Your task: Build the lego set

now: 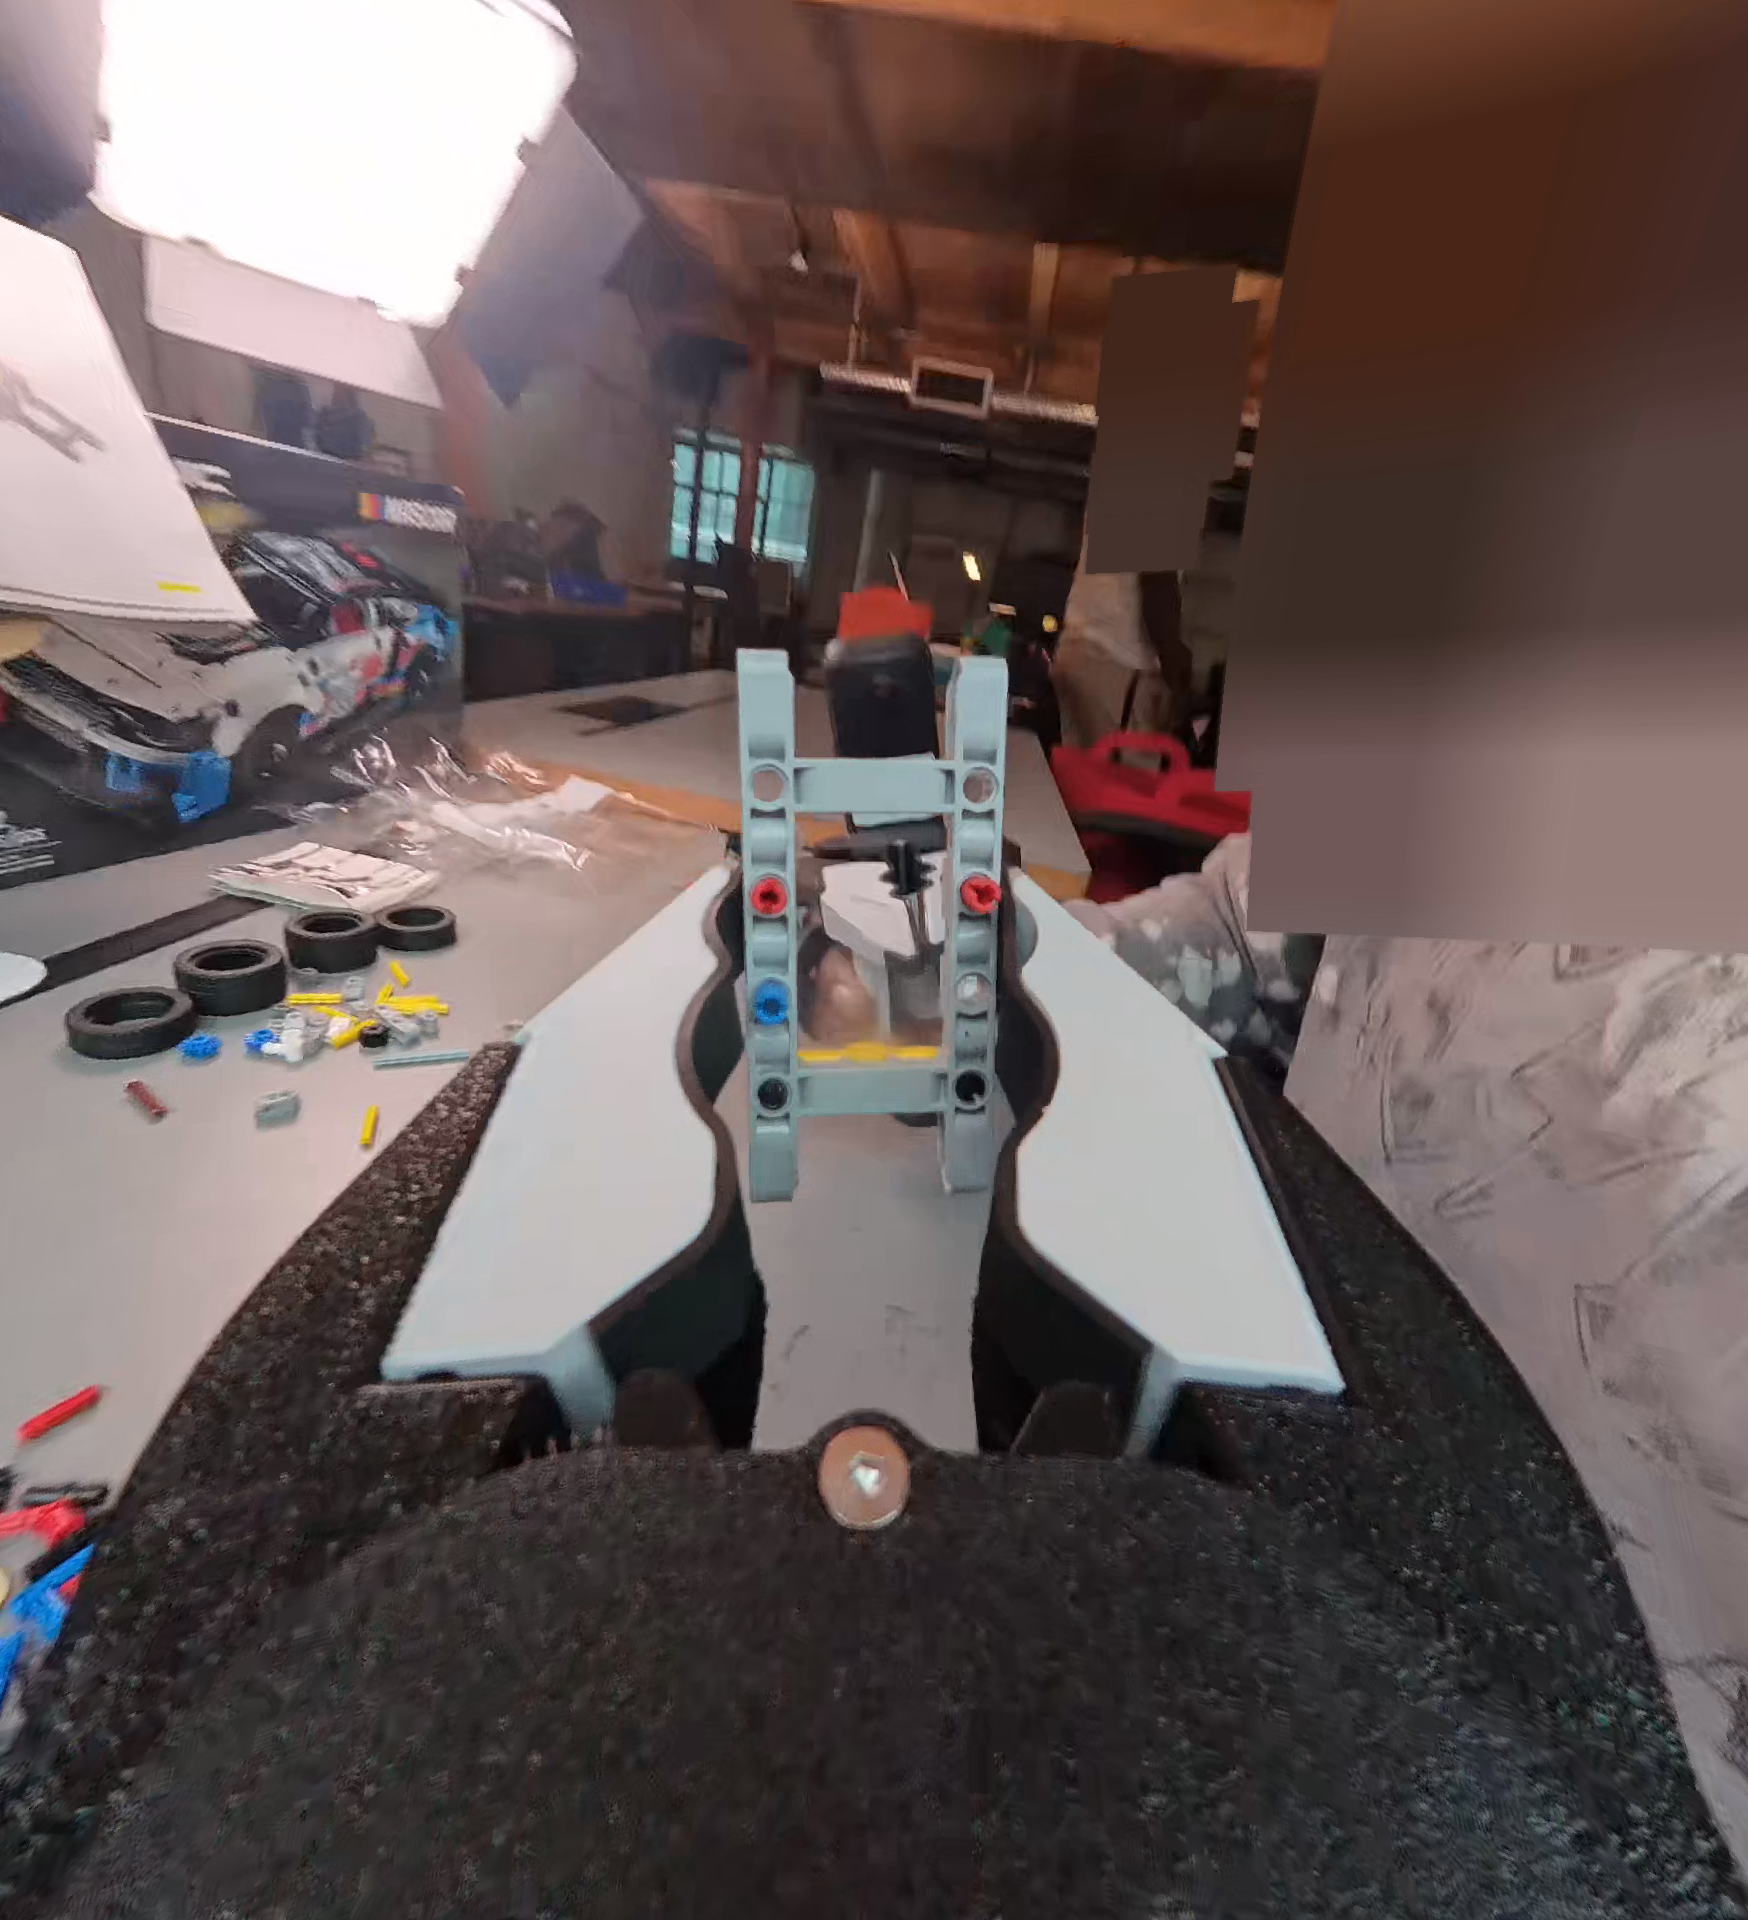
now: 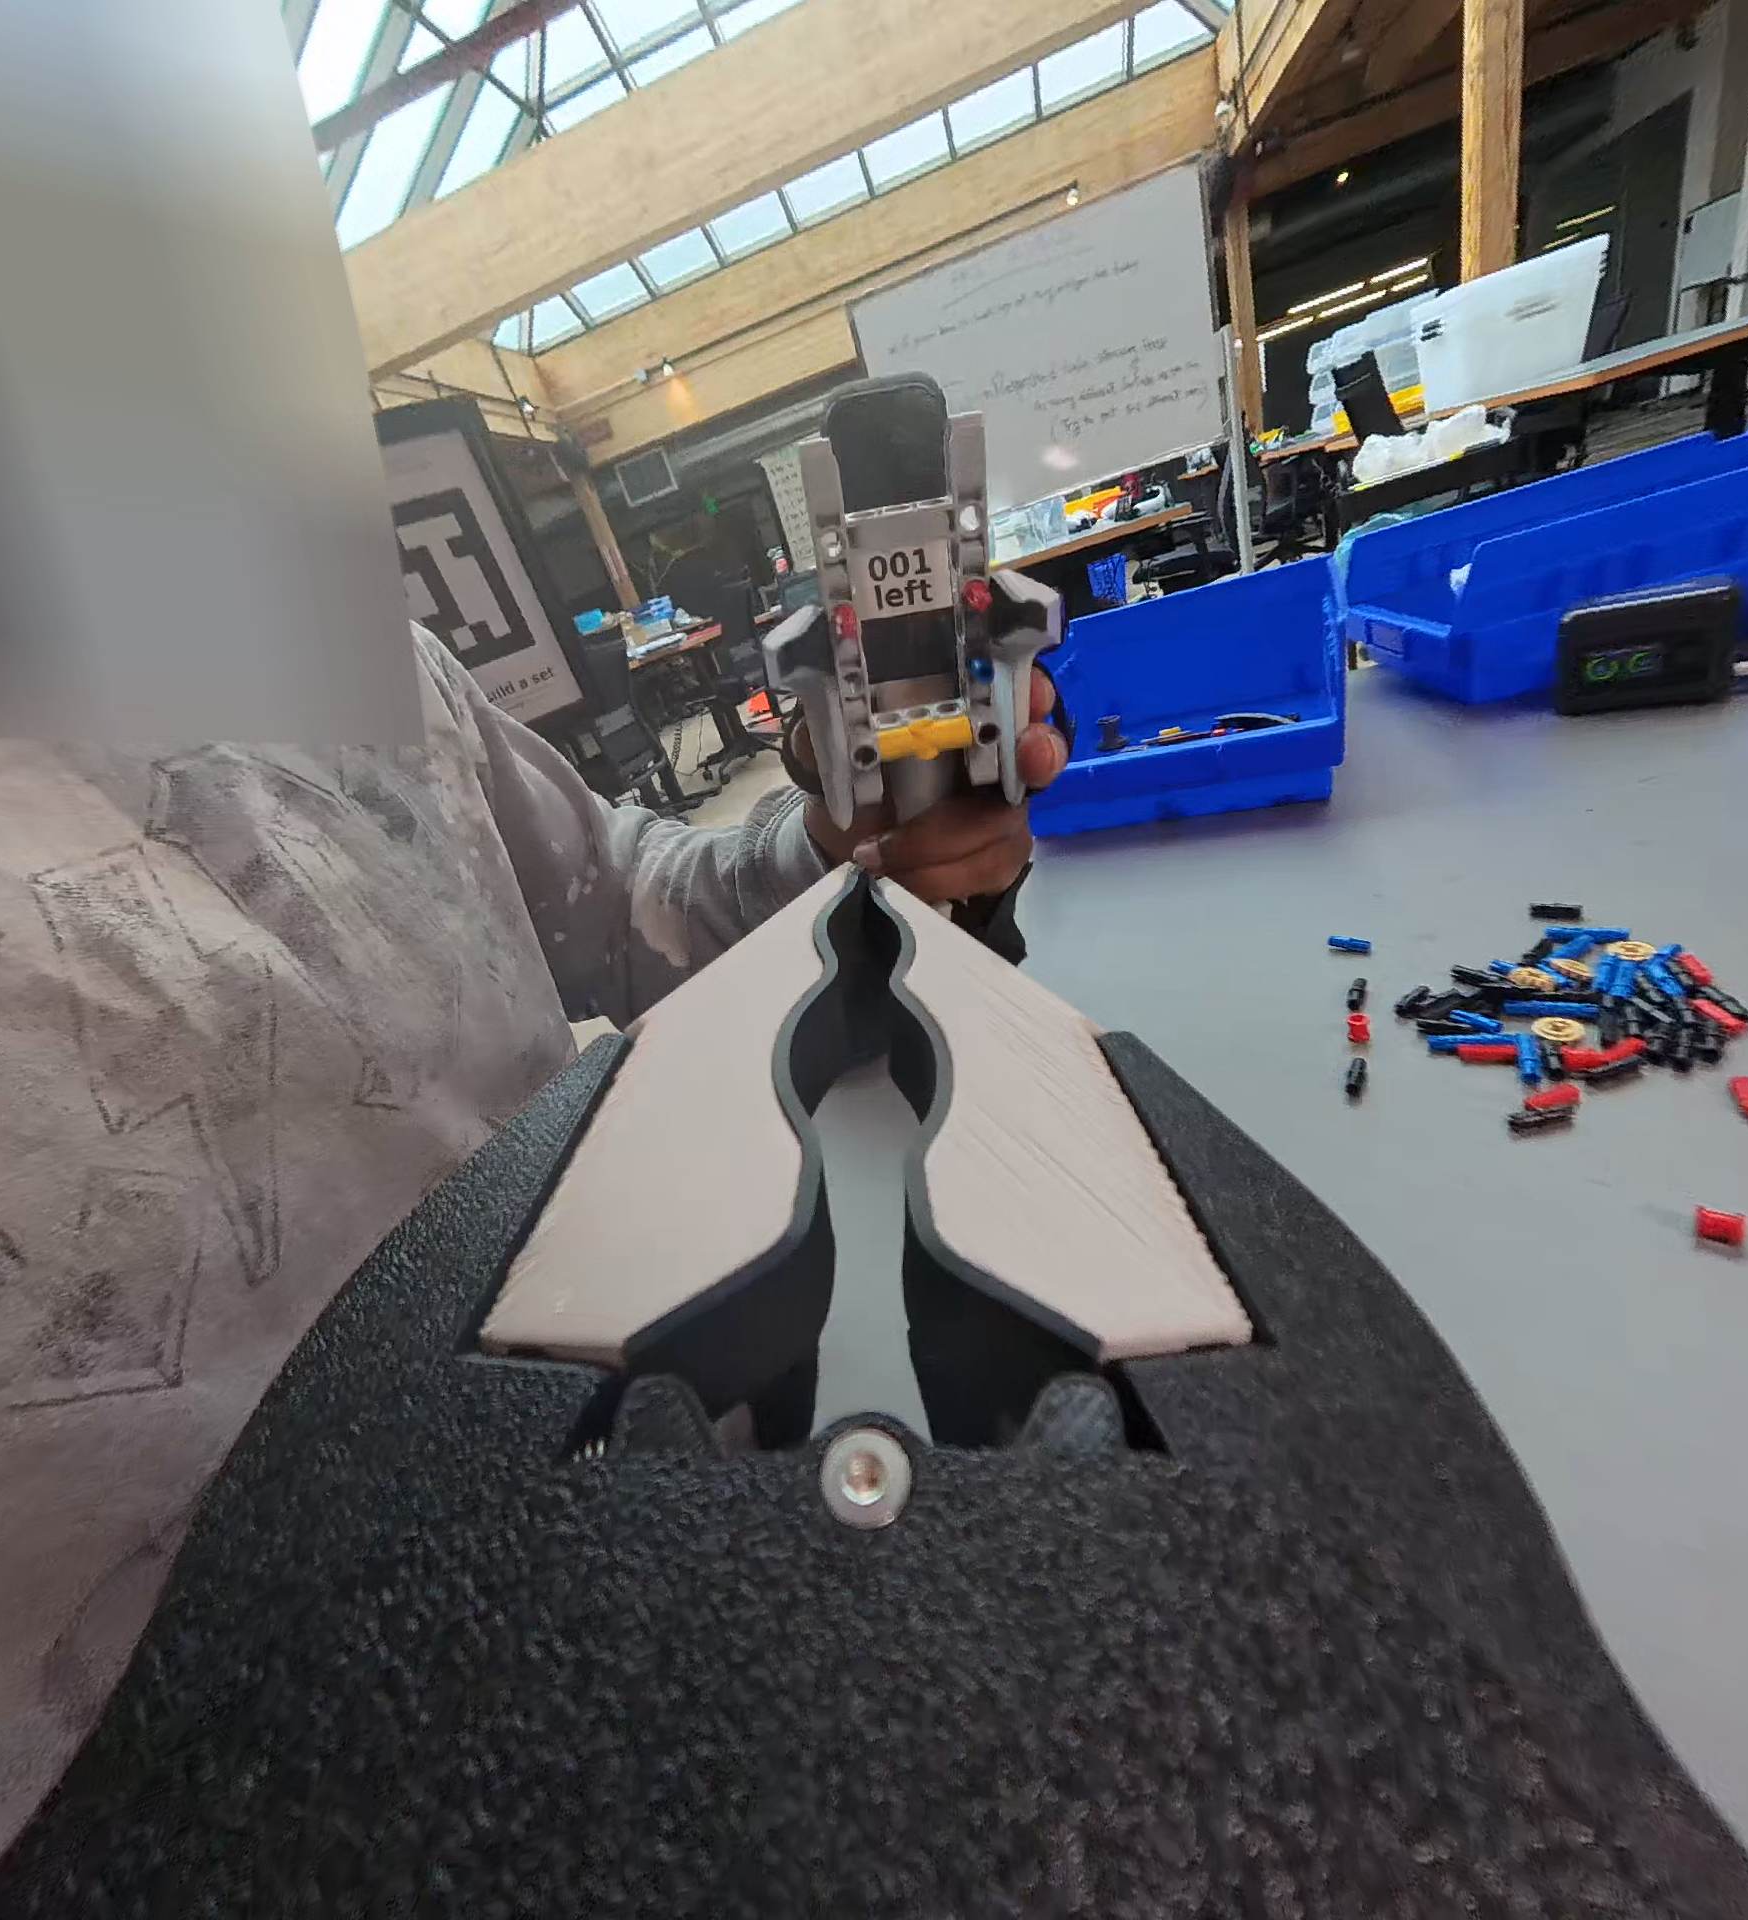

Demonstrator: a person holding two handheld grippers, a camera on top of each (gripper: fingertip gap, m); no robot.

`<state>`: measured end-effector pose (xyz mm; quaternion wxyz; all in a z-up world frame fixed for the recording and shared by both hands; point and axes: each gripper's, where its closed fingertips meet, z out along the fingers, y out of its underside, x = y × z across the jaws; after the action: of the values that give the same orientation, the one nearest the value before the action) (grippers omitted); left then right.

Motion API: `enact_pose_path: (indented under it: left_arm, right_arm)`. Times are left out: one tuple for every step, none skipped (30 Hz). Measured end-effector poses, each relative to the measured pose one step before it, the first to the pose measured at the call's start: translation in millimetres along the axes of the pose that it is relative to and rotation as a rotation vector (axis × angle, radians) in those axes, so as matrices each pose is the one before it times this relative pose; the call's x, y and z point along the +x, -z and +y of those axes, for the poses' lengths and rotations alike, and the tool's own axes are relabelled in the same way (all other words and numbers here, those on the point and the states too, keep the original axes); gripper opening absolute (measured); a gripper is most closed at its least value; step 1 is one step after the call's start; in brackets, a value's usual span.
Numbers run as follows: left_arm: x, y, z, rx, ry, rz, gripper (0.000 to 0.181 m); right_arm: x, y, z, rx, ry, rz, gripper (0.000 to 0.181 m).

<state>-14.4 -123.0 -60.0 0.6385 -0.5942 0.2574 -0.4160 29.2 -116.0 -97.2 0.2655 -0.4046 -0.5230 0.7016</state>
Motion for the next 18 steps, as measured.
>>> enact_pose_path:
  left_arm:
    - [5.27, -9.01, 9.55, -0.0307, -0.0147, 0.0229, 0.046]
    - [2.49, -5.55, 4.78, -0.0198, -0.0115, 0.0175, 0.046]
    - [1.05, -2.31, 1.19, -0.0023, -0.0089, 0.0144, 0.046]
    - [-0.79, -1.12, 1.19, 0.0063, 0.0012, 0.0075, 0.046]
    - [-1.91, -1.08, 4.70, -0.0076, -0.0011, -0.0009, 0.046]
    - [-0.92, -1.34, 4.66, -0.0074, -0.0060, -0.0005, 0.046]
    - [0.98, -1.62, 2.61, -0.0011, -0.0108, 0.0042, 0.046]
    - [1.42, -1.88, 1.12, 0.0000, -0.0149, 0.0040, 0.046]
    - [1.10, -1.88, 0.34, 0.0010, -0.0160, 0.0015, 0.046]
    - [1.00, -1.79, 0.18, -0.0003, -0.0159, 0.0015, 0.046]
    - [0.86, -1.58, -0.03, -0.0013, -0.0153, -0.0008, 0.046]
    - [1.44, -1.45, 0.23, -0.0011, -0.0153, 0.0006, 0.047]
    - [1.54, -1.58, 1.27, -0.0077, -0.0169, -0.0002, 0.046]
    - [1.29, -1.39, 1.63, -0.0093, -0.0187, -0.0033, 0.047]
    - [1.40, -1.31, 1.25, -0.0059, -0.0165, -0.0018, 0.047]
    - [1.21, -1.28, 0.99, -0.0057, -0.0126, 0.0000, 0.046]
    - [0.91, -0.93, 0.22, -0.0028, -0.0116, -0.0011, 0.047]
    - [1.49, -0.54, 0.32, -0.0032, -0.0144, 0.0043, 0.047]
  right_arm:
    - [0.39, -8.04, 2.74, -0.0074, -0.0034, -0.0016, 0.000]
    - [2.43, -2.13, -3.76, 0.0128, -0.0088, -0.0002, 0.000]
    - [0.20, 1.27, -8.42, 0.0289, -0.0234, -0.0164, 0.000]
    - [-1.51, 1.48, -8.08, 0.0260, -0.0297, -0.0237, 0.000]
    - [-1.92, 0.65, -5.06, 0.0177, -0.0245, -0.0171, 0.002]
    - [-2.31, -0.17, -0.90, 0.0031, -0.0201, -0.0103, 0.004]
    - [-2.40, -1.07, 1.08, -0.0018, -0.0181, -0.0063, 0.007]
    - [-0.62, -1.49, 1.40, 0.0017, -0.0267, 0.0030, 0.010]
    - [-0.58, -2.07, 3.77, -0.0120, -0.0308, -0.0018, 0.013]
    - [1.87, -1.94, 3.42, -0.0100, -0.0222, 0.0116, 0.016]
    - [2.66, -1.13, 2.09, -0.0019, -0.0162, 0.0135, 0.016]
    - [-0.84, -0.95, 2.37, -0.0085, -0.0132, -0.0094, 0.017]
    - [-2.59, -1.42, 1.14, -0.0048, -0.0185, -0.0183, 0.017]
    - [-2.39, -1.92, 0.99, -0.0072, -0.0178, -0.0147, 0.017]
    - [-3.42, -2.11, 1.52, -0.0087, -0.0078, -0.0202, 0.017]
    - [-0.87, -1.88, 2.15, -0.0097, -0.0041, -0.0035, 0.014]
    - [0.21, -1.75, 4.58, -0.0241, 0.0024, 0.0022, 0.013]
    - [-1.90, -0.24, 0.37, 0.0046, -0.0049, -0.0131, 0.010]
